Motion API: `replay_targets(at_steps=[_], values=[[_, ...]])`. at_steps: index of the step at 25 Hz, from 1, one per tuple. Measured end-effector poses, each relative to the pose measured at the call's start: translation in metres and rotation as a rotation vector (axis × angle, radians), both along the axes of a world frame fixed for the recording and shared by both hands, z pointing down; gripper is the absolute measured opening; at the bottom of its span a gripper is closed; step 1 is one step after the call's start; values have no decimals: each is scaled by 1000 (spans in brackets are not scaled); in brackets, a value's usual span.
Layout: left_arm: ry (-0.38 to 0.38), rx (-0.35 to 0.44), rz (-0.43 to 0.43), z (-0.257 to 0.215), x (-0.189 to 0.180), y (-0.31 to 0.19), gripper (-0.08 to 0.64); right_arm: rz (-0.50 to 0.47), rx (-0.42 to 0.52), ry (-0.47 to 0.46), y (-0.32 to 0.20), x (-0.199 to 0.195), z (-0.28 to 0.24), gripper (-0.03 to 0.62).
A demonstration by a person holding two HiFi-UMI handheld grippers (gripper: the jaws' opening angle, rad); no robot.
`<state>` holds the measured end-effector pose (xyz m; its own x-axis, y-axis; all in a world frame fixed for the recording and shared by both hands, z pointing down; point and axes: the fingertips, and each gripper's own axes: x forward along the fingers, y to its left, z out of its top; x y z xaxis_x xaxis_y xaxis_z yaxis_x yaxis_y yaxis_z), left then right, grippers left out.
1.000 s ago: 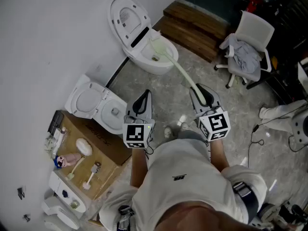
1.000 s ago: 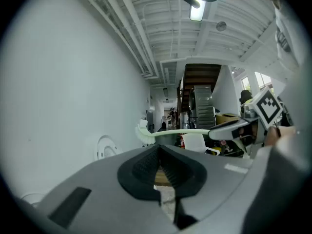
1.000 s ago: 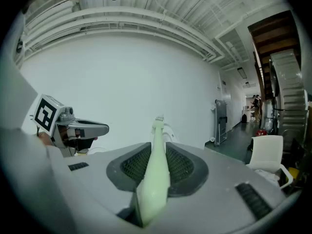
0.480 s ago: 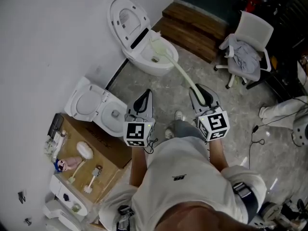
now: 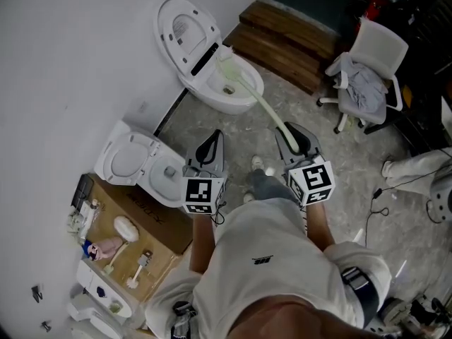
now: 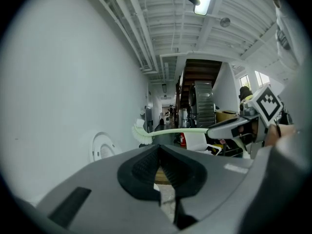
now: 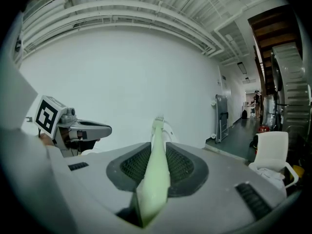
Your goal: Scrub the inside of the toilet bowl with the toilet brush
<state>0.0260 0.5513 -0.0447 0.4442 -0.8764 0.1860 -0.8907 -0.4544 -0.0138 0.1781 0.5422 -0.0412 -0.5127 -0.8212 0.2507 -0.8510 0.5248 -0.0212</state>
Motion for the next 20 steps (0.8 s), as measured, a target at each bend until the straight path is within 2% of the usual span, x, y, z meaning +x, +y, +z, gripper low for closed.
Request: replay_targets(at_steps=[12, 20], values=[[-17, -21, -59, -1, 7, -98, 11, -78, -20, -11, -106, 1, 1, 86], [-49, -7, -99, -8, 18, -151, 11, -135, -35, -22, -168, 9, 4, 86]])
